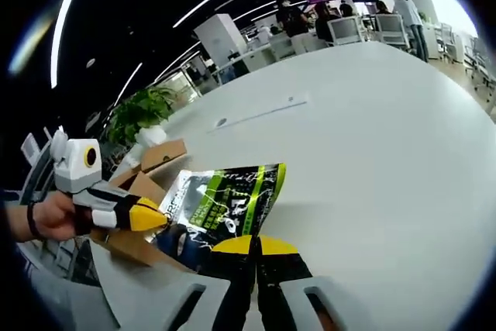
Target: Operate the shoe box by opening the lid, removing the specified soft item, and placing it in the target area until the item is outside and the box remains undamaged.
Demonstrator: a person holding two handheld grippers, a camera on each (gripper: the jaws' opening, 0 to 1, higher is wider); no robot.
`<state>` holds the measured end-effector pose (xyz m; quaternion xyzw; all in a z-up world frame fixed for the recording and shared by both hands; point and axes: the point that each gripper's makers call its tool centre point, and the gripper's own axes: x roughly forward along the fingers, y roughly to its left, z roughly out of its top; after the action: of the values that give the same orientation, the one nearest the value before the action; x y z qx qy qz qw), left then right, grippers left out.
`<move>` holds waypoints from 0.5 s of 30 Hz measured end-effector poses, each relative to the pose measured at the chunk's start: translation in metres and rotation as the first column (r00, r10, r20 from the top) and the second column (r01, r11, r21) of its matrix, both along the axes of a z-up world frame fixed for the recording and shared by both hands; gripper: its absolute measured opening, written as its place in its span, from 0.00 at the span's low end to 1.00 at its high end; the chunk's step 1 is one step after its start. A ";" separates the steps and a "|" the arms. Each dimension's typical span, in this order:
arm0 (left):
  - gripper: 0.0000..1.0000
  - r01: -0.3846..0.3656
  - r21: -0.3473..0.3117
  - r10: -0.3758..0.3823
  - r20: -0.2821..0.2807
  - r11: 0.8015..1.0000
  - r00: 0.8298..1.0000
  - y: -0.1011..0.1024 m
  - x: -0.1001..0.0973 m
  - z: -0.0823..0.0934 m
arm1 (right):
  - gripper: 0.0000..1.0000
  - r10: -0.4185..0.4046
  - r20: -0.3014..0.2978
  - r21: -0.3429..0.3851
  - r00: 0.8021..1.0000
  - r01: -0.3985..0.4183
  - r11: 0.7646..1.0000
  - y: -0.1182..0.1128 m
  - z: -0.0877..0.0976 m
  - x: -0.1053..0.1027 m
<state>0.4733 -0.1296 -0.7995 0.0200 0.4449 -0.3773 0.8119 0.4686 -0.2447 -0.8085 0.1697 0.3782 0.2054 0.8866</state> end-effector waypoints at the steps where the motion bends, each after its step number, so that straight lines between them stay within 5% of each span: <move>1: 0.00 0.016 0.022 -0.016 0.008 1.000 1.000 -0.001 0.000 -0.003 | 0.00 0.000 0.000 0.002 1.000 0.000 1.000 0.000 -0.001 0.000; 15: 0.00 0.077 0.130 -0.075 -0.016 0.989 0.997 -0.007 -0.004 -0.027 | 0.00 0.038 -0.043 -0.043 0.998 -0.040 0.998 -0.004 -0.027 -0.004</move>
<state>0.4697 -0.1365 -0.8263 0.0878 0.4718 -0.3783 0.7916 0.4649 -0.2488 -0.8358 0.1471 0.4044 0.2106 0.8778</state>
